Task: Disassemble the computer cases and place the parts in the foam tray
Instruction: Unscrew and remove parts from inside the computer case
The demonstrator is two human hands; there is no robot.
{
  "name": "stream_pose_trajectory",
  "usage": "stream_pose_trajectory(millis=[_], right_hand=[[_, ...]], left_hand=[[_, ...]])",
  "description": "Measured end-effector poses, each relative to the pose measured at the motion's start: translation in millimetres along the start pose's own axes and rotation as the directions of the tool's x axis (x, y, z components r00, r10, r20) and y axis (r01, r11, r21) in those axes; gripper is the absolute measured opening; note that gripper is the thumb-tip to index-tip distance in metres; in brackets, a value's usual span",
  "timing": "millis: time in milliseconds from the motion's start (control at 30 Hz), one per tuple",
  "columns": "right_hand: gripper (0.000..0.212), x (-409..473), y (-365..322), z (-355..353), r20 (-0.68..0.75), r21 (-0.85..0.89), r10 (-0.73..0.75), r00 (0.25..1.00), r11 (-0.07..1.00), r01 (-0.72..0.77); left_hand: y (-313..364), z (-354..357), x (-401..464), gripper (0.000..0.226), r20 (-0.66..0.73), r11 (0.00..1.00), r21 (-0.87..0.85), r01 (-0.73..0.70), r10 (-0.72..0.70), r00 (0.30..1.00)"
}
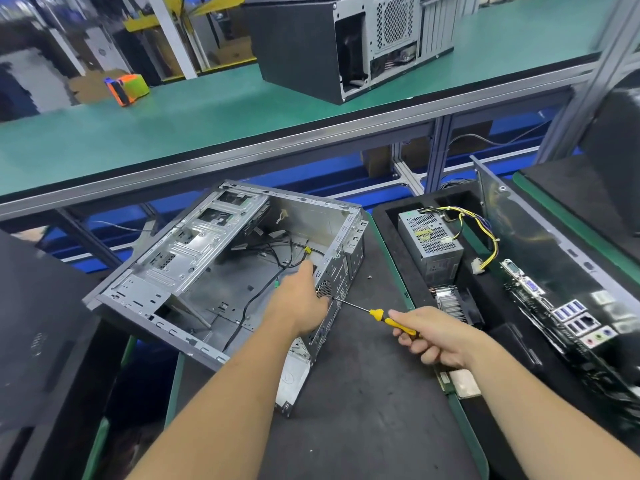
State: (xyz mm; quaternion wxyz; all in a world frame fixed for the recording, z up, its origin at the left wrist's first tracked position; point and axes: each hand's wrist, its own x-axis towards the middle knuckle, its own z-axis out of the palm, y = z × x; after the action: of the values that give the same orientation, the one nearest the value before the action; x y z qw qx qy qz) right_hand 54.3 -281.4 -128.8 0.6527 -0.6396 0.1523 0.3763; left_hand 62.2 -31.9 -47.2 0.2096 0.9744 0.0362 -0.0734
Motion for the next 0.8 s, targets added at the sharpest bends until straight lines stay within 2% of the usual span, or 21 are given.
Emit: stream_pose_trajectory(millis=[133, 200, 233, 267, 300, 333, 367, 400, 433, 467, 500, 533, 567, 633, 667, 733, 800], right_hand=[[0.037, 1.3, -8.4, -3.6, 0.118, -0.019, 0.043, 0.992, 0.999, -0.041], [0.036, 3.5, -7.2, -5.4, 0.097, -0.155, -0.064, 0.993, 0.985, 0.078], [0.036, 3.7, -5.9, -5.9, 0.063, -0.289, -0.178, 0.982, 0.939, 0.188], [0.037, 2.4, -4.3, -5.5, 0.033, -0.475, -0.323, 0.946, 0.828, 0.299], [0.037, 0.7, -1.3, -4.4, 0.041, -0.682, -0.458, 0.888, 0.637, 0.36], [0.036, -0.2, 2.6, -2.7, 0.073, -0.843, -0.538, 0.84, 0.417, 0.341], [0.033, -0.3, 6.5, -0.8, 0.096, -0.943, -0.584, 0.806, 0.206, 0.261], [0.033, 1.2, 11.4, 1.5, 0.126, -0.984, -0.629, 0.767, 0.018, 0.177], [0.034, 3.3, 15.3, 2.9, 0.163, -0.987, -0.662, 0.731, -0.112, 0.119], [0.035, 5.0, 18.6, 3.2, 0.183, -0.983, -0.69, 0.7, -0.145, 0.114], [0.035, 5.5, 20.4, 2.5, 0.168, -0.984, -0.714, 0.679, -0.08, 0.159], [0.033, 3.8, 20.9, 1.4, 0.112, -0.966, -0.736, 0.668, 0.076, 0.246], [0.029, 2.0, 19.6, 1.2, 0.021, -0.901, -0.733, 0.68, 0.281, 0.331], [0.017, 0.8, 15.9, 5.2, -0.143, -0.6, -0.597, 0.789, 0.686, 0.411], [0.017, 1.2, 13.8, 8.4, -0.149, -0.429, -0.499, 0.854, 0.81, 0.399], [0.028, 2.7, 9.5, 10.9, -0.07, -0.185, -0.314, 0.947, 0.937, 0.297], [0.032, 2.2, 1.0, 9.2, 0.047, -0.049, -0.118, 0.992, 0.992, 0.12]], left_hand=[[-1.9, 1.5, 0.1, 0.029, 0.005, 1.0, 0.004, -0.012, 0.012, 1.0], [-3.1, 2.7, 1.1, 0.03, 0.005, 1.0, 0.003, -0.018, 0.018, 1.0], [-3.5, 3.3, 1.9, 0.03, 0.003, 1.0, 0.005, -0.021, 0.021, 1.0], [-3.7, 3.7, 2.8, 0.03, 0.003, 1.0, 0.009, -0.025, 0.025, 1.0], [-4.0, 3.6, 2.7, 0.03, 0.004, 1.0, 0.014, -0.023, 0.023, 1.0], [-4.2, 3.2, 2.7, 0.03, 0.004, 1.0, 0.016, -0.021, 0.021, 1.0], [-4.1, 2.7, 2.5, 0.03, 0.002, 1.0, 0.014, -0.021, 0.021, 1.0], [-4.0, 2.4, 2.1, 0.029, 0.001, 1.0, 0.012, -0.019, 0.019, 1.0], [-3.5, 1.5, 1.5, 0.029, 0.001, 1.0, 0.008, -0.017, 0.017, 1.0], [-2.8, 0.4, 0.8, 0.028, 0.003, 1.0, -0.001, -0.013, 0.013, 1.0], [-2.2, -0.7, 0.1, 0.026, 0.006, 1.0, -0.015, -0.008, 0.008, 1.0], [-1.6, -1.6, -0.6, 0.025, 0.007, 1.0, -0.029, -0.004, 0.004, 1.0], [-0.9, -2.4, -1.2, 0.024, 0.007, 0.999, -0.041, -0.001, 0.002, 1.0], [0.5, -3.3, -2.7, 0.024, 0.013, 0.998, -0.059, 0.0, 0.001, 1.0], [1.0, -3.8, -3.2, 0.023, 0.015, 0.998, -0.069, 0.0, 0.001, 1.0], [1.7, -4.0, -4.2, 0.023, 0.016, 0.996, -0.086, -0.001, 0.002, 1.0], [1.9, -4.4, -4.3, 0.023, 0.018, 0.996, -0.089, 0.0, 0.002, 1.0]])
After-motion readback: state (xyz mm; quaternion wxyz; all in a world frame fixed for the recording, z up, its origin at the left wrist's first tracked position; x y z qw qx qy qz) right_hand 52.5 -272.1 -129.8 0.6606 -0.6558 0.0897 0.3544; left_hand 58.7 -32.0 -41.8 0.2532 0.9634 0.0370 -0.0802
